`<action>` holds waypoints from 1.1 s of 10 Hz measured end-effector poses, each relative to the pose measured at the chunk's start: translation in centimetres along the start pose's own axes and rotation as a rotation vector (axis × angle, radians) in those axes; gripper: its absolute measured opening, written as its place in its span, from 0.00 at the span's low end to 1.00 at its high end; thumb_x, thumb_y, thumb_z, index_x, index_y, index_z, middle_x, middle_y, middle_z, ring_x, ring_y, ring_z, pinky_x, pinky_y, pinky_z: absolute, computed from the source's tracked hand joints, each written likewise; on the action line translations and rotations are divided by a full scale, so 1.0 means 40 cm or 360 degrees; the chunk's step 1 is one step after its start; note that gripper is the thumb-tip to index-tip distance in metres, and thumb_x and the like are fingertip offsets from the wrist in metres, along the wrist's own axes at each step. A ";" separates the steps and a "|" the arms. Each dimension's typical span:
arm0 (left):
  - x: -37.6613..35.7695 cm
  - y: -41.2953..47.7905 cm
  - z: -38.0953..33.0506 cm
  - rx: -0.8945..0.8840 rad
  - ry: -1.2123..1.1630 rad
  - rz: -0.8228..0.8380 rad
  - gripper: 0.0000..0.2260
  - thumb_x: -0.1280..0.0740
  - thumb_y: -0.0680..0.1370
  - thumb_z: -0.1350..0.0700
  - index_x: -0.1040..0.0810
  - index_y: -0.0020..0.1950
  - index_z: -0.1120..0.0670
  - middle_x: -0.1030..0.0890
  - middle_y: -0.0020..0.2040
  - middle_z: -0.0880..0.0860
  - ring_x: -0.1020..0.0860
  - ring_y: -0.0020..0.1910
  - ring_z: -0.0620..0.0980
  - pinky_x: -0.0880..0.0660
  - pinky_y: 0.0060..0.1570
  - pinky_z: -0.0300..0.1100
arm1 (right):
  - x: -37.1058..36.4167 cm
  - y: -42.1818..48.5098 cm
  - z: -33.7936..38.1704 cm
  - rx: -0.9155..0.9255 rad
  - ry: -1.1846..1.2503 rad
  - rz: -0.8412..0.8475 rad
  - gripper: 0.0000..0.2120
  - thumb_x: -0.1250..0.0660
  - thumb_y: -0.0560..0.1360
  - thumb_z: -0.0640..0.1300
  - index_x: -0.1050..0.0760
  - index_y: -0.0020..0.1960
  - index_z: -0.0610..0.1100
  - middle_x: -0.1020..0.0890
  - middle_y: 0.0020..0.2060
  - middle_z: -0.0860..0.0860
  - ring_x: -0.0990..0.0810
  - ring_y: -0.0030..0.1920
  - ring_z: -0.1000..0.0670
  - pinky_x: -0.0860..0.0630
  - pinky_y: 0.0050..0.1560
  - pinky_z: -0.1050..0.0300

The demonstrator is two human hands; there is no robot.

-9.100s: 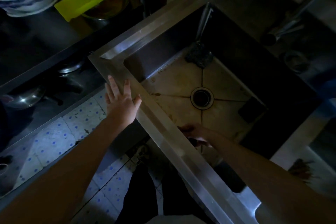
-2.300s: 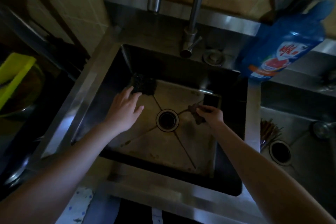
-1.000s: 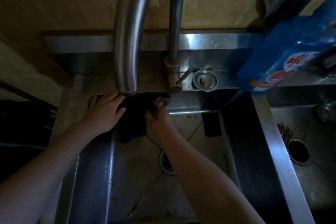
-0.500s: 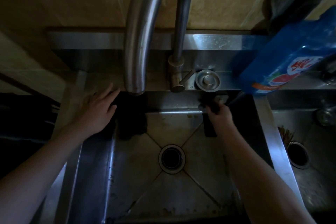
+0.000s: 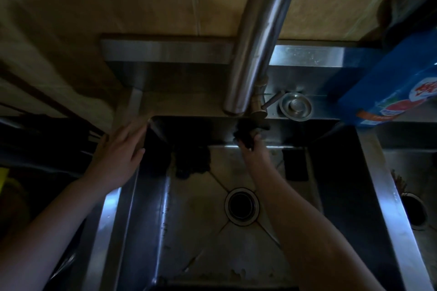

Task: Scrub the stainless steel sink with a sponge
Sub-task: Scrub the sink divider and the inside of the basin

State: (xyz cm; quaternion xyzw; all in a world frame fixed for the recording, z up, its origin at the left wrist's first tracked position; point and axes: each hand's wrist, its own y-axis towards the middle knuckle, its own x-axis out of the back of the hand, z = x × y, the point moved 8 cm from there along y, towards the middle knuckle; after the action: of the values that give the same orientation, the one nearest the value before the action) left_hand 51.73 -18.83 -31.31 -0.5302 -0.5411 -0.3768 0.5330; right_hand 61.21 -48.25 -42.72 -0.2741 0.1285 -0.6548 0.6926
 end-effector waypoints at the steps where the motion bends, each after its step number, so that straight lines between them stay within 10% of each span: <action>1: -0.013 -0.026 0.015 0.0037 0.0014 0.0056 0.22 0.35 0.76 0.55 0.32 0.70 0.55 0.34 0.72 0.58 0.36 0.71 0.57 0.37 0.64 0.56 | -0.123 -0.027 0.008 -0.0073 0.0359 0.0038 0.20 0.39 0.79 0.46 0.34 0.70 0.41 0.23 0.55 0.44 0.23 0.56 0.43 0.28 0.54 0.59; 2: -0.016 -0.057 0.030 0.0033 0.0011 0.0034 0.21 0.35 0.76 0.54 0.30 0.69 0.55 0.34 0.72 0.56 0.36 0.71 0.55 0.38 0.63 0.54 | -0.305 -0.030 -0.035 -0.0739 0.1538 0.0100 0.16 0.43 0.81 0.42 0.33 0.68 0.40 0.26 0.64 0.40 0.27 0.64 0.41 0.32 0.67 0.46; 3: -0.018 -0.084 0.041 0.0031 -0.0010 0.0047 0.21 0.36 0.77 0.53 0.31 0.70 0.54 0.35 0.73 0.54 0.36 0.71 0.54 0.39 0.62 0.52 | -0.396 -0.070 -0.007 -0.0725 0.1493 0.0250 0.18 0.42 0.81 0.41 0.34 0.70 0.40 0.27 0.66 0.40 0.32 0.70 0.39 0.34 0.68 0.42; 7: -0.038 -0.097 0.058 -0.0015 -0.0282 0.0012 0.21 0.33 0.75 0.61 0.28 0.68 0.60 0.38 0.74 0.59 0.36 0.71 0.61 0.37 0.66 0.55 | -0.145 -0.050 0.026 0.0246 -0.0250 0.0194 0.14 0.36 0.78 0.46 0.34 0.62 0.49 0.27 0.54 0.54 0.26 0.46 0.62 0.30 0.62 0.57; 9: -0.051 -0.099 0.061 -0.0012 -0.0332 0.0029 0.25 0.32 0.75 0.56 0.32 0.71 0.57 0.43 0.76 0.57 0.42 0.74 0.58 0.41 0.70 0.52 | -0.020 -0.030 0.032 0.0118 -0.0155 -0.0239 0.20 0.34 0.76 0.39 0.32 0.67 0.40 0.22 0.61 0.42 0.23 0.61 0.44 0.26 0.62 0.53; 11: -0.056 -0.096 0.060 0.0014 -0.0375 -0.0002 0.25 0.31 0.75 0.56 0.32 0.70 0.58 0.43 0.76 0.56 0.43 0.74 0.58 0.41 0.70 0.52 | -0.169 -0.036 0.014 0.0142 -0.0248 -0.0061 0.15 0.40 0.80 0.41 0.33 0.65 0.37 0.25 0.63 0.39 0.23 0.58 0.42 0.27 0.54 0.62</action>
State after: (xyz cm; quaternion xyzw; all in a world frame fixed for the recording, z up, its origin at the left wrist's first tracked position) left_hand 47.26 -17.48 -33.25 -0.5681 -0.6019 -0.3099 0.4679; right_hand 59.56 -41.53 -42.69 -0.2956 0.0396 -0.6496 0.6993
